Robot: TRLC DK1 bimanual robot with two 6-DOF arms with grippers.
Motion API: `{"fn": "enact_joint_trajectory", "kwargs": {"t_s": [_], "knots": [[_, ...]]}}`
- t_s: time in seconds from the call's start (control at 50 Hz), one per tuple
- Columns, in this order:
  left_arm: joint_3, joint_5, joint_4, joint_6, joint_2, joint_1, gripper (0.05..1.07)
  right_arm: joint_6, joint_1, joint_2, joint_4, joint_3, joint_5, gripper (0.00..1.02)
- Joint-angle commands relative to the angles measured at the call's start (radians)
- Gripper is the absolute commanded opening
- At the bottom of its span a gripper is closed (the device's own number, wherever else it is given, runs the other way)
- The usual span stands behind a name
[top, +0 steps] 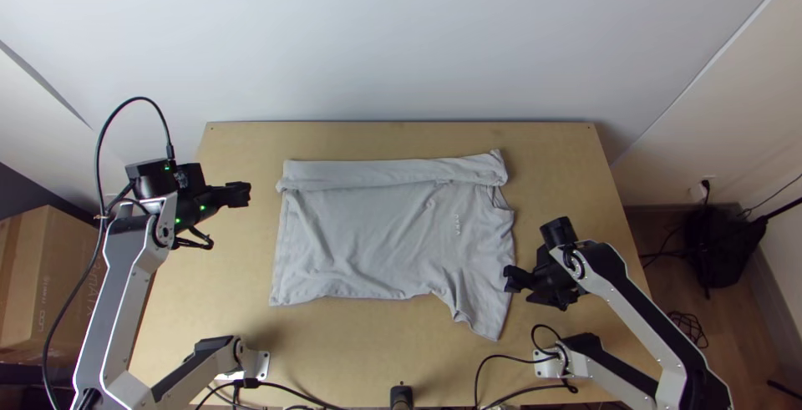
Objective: Fold the t-shirt
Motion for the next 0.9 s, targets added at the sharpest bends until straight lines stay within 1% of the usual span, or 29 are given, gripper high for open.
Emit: {"fn": "enact_joint_trajectory", "kwargs": {"t_s": [0.0,0.28,0.38,0.4,0.44,0.48,0.56,0.58,0.62,0.64,0.74,0.78,0.84,0.88], "knots": [[-0.011,0.006,-0.01,-0.005,-0.028,-0.005,0.89,0.018,0.025,0.036,0.004,-0.026,-0.012,0.68],[-0.018,0.006,-0.022,-0.005,-0.042,-0.003,0.89,0.009,0.163,0.088,0.01,-0.041,-0.055,0.68],[-0.018,0.006,-0.027,0.001,-0.051,-0.003,0.89,0.004,0.168,0.137,0.014,-0.035,-0.053,0.68],[-0.018,0.006,-0.028,0.004,-0.054,-0.003,0.89,0.0,0.168,0.148,0.014,-0.035,-0.053,0.66],[-0.019,0.006,-0.03,0.012,-0.062,-0.005,0.88,-0.022,0.166,0.16,0.02,-0.03,-0.053,0.53],[-0.021,0.006,-0.03,0.016,-0.068,-0.005,0.88,-0.025,0.166,0.164,0.045,-0.032,-0.053,0.42],[-0.013,0.006,-0.057,0.032,-0.07,-0.008,0.88,-0.05,0.176,0.173,0.057,-0.039,-0.053,0.27],[-0.011,0.007,-0.07,0.043,-0.071,-0.01,0.88,-0.056,0.18,0.176,0.057,-0.039,-0.053,0.21],[-0.004,0.007,-0.103,0.062,-0.071,-0.019,0.88,-0.074,0.188,0.18,0.065,-0.041,-0.053,0.05],[0.002,0.007,-0.128,0.078,-0.07,-0.026,0.88,-0.08,0.194,0.18,0.068,-0.041,-0.053,0.02],[0.044,0.006,-0.292,0.159,-0.051,-0.056,0.88,-0.086,0.202,0.177,0.068,-0.039,-0.053,0.02],[0.053,0.006,-0.367,0.21,-0.048,-0.079,0.89,-0.086,0.202,0.176,0.068,-0.033,-0.053,0.02],[0.041,-0.008,-0.442,0.291,-0.051,-0.1,0.93,-0.085,0.197,0.171,0.067,-0.023,-0.053,0.02],[0.03,-0.025,-0.481,0.326,-0.054,-0.109,0.93,-0.085,0.194,0.164,0.067,-0.018,-0.053,0.02]]}}
